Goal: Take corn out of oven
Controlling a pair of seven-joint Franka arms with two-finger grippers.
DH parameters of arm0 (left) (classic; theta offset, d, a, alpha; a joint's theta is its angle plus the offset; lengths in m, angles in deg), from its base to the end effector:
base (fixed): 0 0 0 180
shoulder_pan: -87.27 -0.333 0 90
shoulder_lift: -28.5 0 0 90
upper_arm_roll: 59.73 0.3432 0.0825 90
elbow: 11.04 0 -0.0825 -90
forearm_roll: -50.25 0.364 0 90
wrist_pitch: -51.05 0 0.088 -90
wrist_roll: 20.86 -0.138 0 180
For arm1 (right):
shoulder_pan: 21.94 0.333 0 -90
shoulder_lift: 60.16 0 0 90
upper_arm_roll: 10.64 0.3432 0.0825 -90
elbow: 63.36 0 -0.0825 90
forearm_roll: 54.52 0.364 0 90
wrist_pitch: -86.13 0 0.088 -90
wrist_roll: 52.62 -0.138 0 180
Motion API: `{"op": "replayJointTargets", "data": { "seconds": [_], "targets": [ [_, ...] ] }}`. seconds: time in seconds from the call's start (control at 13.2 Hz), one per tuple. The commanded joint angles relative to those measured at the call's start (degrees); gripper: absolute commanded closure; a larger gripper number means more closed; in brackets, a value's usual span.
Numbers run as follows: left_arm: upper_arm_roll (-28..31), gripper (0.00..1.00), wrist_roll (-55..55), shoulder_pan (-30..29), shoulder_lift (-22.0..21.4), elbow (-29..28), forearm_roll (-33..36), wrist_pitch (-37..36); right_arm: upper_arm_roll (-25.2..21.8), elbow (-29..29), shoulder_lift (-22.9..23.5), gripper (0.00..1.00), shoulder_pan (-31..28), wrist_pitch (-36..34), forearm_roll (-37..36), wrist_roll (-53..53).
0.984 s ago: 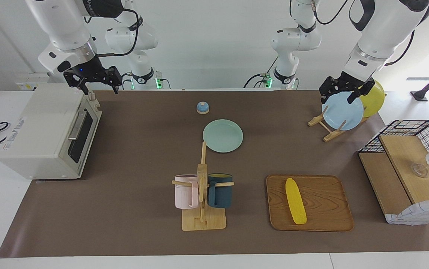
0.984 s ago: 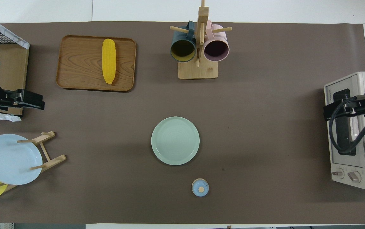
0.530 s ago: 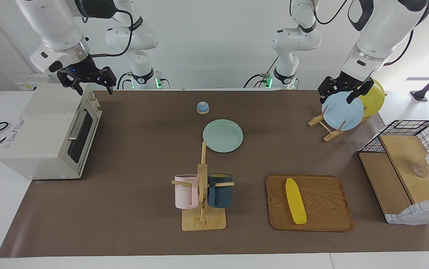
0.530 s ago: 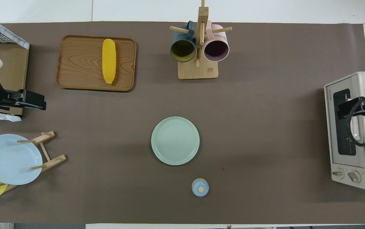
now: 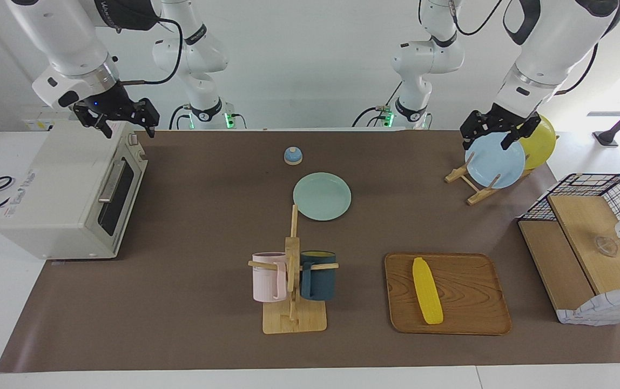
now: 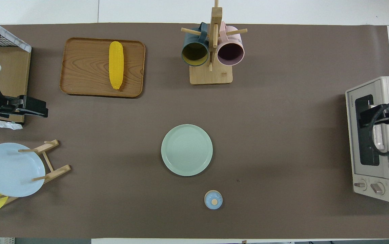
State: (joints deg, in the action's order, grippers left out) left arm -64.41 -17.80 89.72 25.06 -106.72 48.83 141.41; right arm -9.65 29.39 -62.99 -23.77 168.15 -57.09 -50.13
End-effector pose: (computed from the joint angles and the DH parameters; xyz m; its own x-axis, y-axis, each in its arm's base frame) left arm 0.5076 -0.0682 0.6078 0.9969 -0.0705 -0.0340 -0.0699 -0.9974 0.0181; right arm 0.4974 -0.0137 0.6142 0.9900 0.0225 -0.1392 0.0283 -0.9988 0.0397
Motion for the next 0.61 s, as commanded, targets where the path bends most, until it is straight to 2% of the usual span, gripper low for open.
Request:
{"op": "replayJointTargets", "data": {
  "seconds": [0.0,0.53],
  "targets": [
    [-0.51,0.0,0.01,-0.78,-0.16,-0.21,1.07,-0.27,0.16,1.12,-1.03,0.0,-0.63,0.25,1.42,0.68],
    [-0.51,0.0,0.1,-0.08,-0.16,-0.21,1.07,-0.1,0.16,1.11,-1.03,0.0,-0.63,0.25,1.42,0.68]
  ]
}}
